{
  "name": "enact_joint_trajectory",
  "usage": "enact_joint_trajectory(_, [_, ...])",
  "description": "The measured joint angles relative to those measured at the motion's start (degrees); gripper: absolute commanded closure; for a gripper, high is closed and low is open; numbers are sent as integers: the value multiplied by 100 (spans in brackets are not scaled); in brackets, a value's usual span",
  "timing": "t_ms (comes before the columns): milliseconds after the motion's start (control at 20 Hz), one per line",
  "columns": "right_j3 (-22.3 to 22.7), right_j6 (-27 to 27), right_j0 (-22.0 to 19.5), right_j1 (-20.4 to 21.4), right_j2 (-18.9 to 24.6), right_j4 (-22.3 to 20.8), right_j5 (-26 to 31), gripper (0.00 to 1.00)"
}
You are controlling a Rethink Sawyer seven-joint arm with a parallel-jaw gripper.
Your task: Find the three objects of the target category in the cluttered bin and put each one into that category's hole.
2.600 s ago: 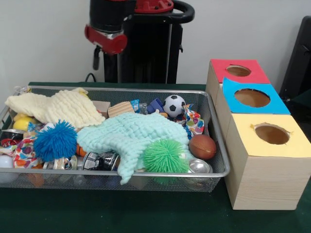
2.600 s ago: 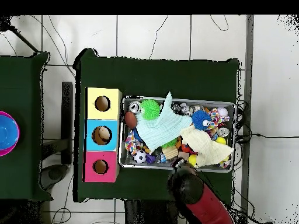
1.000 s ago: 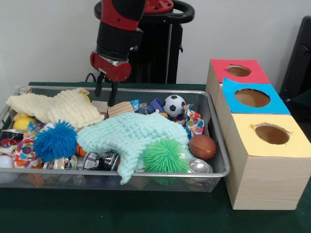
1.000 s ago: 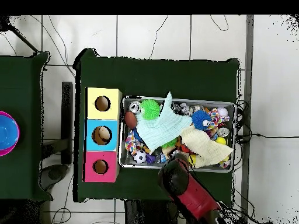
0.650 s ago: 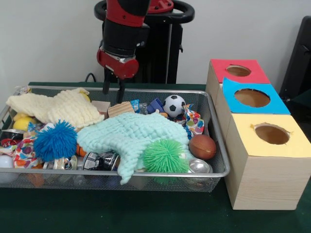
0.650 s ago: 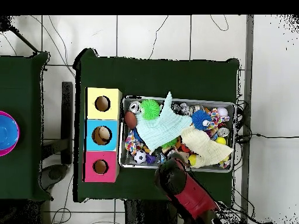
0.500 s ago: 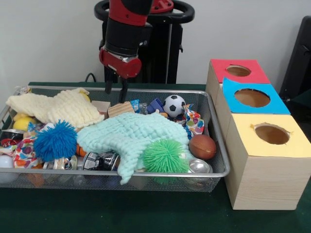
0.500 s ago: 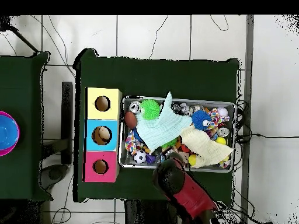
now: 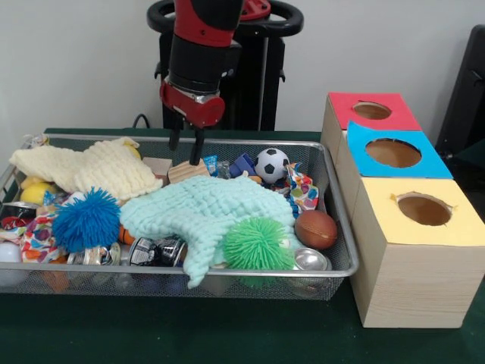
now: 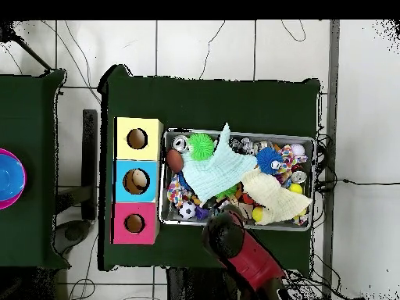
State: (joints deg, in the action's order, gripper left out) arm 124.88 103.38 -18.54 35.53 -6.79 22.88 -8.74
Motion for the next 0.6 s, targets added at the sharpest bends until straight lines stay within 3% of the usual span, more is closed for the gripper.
enact_joint_trajectory(600, [-74,0,107,-281,1,230,-1,0])
